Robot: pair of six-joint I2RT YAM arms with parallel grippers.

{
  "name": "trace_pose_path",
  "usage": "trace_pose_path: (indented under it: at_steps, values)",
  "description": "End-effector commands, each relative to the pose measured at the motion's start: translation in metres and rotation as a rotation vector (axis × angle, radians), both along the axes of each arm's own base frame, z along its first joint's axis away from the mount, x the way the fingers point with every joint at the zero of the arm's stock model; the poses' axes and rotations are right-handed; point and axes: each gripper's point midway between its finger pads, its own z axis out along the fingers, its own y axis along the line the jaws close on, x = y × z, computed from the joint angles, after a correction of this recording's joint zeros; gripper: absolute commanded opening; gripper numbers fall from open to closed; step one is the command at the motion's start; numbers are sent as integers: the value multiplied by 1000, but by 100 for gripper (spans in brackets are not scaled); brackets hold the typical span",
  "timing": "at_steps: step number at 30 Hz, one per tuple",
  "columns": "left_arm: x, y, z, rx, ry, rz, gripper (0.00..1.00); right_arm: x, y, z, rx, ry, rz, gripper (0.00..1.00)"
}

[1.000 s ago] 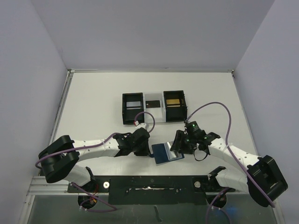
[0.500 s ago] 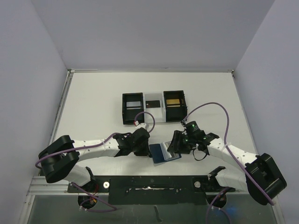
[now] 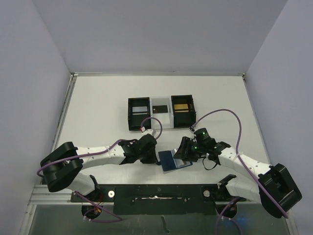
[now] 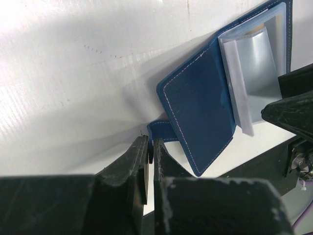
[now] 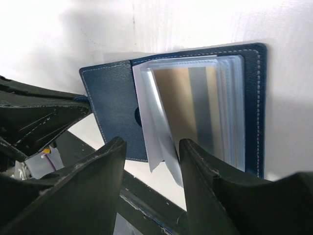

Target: Take the credit cards out of the card holder

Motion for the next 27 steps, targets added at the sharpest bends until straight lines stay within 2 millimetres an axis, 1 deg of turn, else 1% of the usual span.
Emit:
trace_pose_path:
  at_steps: [1,5,8,12,16,18,22,27]
  values:
    - [7,-9,18,-41,-36,1,0,8,-6,11,-41,-41,-44,49]
    - [7,-8,18,-45,-39,5,0,17,-24,20,-131,-92,-100,51]
    - [7,-8,19,-45,-41,0,0,17,-31,17,-187,-85,-93,55]
    - [6,-12,20,-63,-40,-20,0,12,-22,5,-186,-44,-64,55]
    - [6,-11,19,-47,-42,-23,0,8,-25,-8,-244,-12,-65,55]
    - [5,-10,19,-47,-41,-22,0,7,-23,-9,-243,-12,-58,55]
    - [5,-10,18,-47,-36,-25,0,7,-22,-6,-263,-18,-46,57]
    - [5,-9,18,-40,-36,-26,0,13,-22,10,-283,-58,-52,58]
